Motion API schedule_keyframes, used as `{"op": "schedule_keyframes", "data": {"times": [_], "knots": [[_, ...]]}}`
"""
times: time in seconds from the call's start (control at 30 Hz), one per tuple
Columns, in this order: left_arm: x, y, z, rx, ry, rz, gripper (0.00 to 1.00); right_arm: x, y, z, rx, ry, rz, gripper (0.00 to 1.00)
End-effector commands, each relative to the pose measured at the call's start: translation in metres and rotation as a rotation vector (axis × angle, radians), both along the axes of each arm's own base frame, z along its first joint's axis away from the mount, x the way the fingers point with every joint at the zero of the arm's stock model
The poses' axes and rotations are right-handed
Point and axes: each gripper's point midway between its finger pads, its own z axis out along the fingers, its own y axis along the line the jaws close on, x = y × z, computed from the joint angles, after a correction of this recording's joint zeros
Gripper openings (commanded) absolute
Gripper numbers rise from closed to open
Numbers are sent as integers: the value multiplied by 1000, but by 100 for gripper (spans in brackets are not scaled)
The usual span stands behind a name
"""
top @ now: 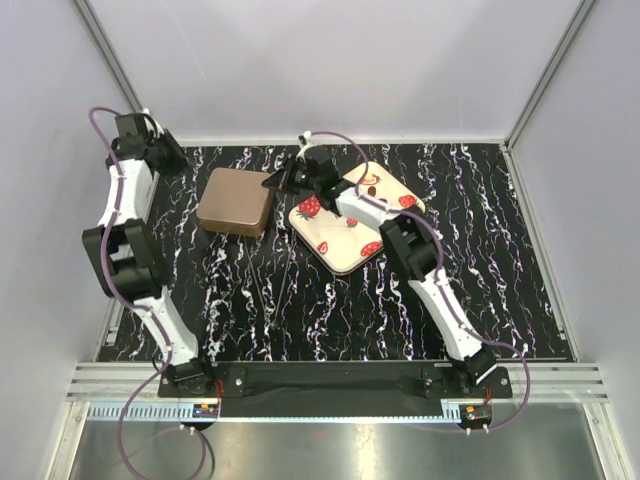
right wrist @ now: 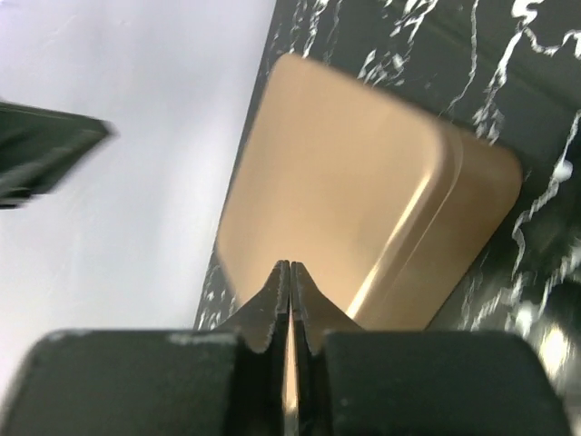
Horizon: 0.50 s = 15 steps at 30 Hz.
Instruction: Pack the chocolate
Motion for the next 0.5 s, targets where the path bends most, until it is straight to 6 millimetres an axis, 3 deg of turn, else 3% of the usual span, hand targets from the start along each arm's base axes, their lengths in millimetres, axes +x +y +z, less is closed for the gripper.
{"op": "schedule_keyframes", "data": {"times": [0.0,0.03,0.07,0.1,0.13,0.17,0.2,0.23,0.27,0.3,0.33,0.37,0.4,0.43,0.47], "knots": [[-35,-8,80,96,-165,7,29,-24,-24,136,34,-193,-12,14],[-42,-15,87,94,-181,-4,30,-28,-33,143,3,-215,-26,20],[-52,-33,109,94,-238,-40,31,-35,-44,128,-50,-188,-41,28],[-60,-46,104,95,-240,-83,32,-45,-59,159,-60,-223,-72,43],[-66,-56,109,114,-255,-105,37,-51,-70,162,-95,-246,-83,51],[-75,-79,118,128,-275,-154,39,-62,-80,145,-147,-215,-90,59],[-81,-90,111,147,-271,-193,41,-73,-97,170,-159,-241,-124,85],[-84,-99,112,157,-280,-218,43,-84,-113,150,-230,-203,-136,94],[-88,-118,109,155,-279,-264,43,-90,-124,151,-258,-201,-157,100],[-92,-130,100,147,-260,-294,43,-103,-142,172,-264,-223,-197,100],[-96,-145,95,137,-254,-341,44,-113,-154,153,-307,-193,-203,100],[-105,-171,90,138,-247,-413,47,-121,-162,155,-314,-192,-213,100],[-112,-180,79,160,-226,-447,49,-133,-178,165,-326,-185,-244,100],[-119,-189,74,177,-215,-469,54,-140,-188,161,-349,-157,-267,100],[-132,-210,78,182,-243,-532,64,-146,-200,153,-383,-128,-295,100]]}}
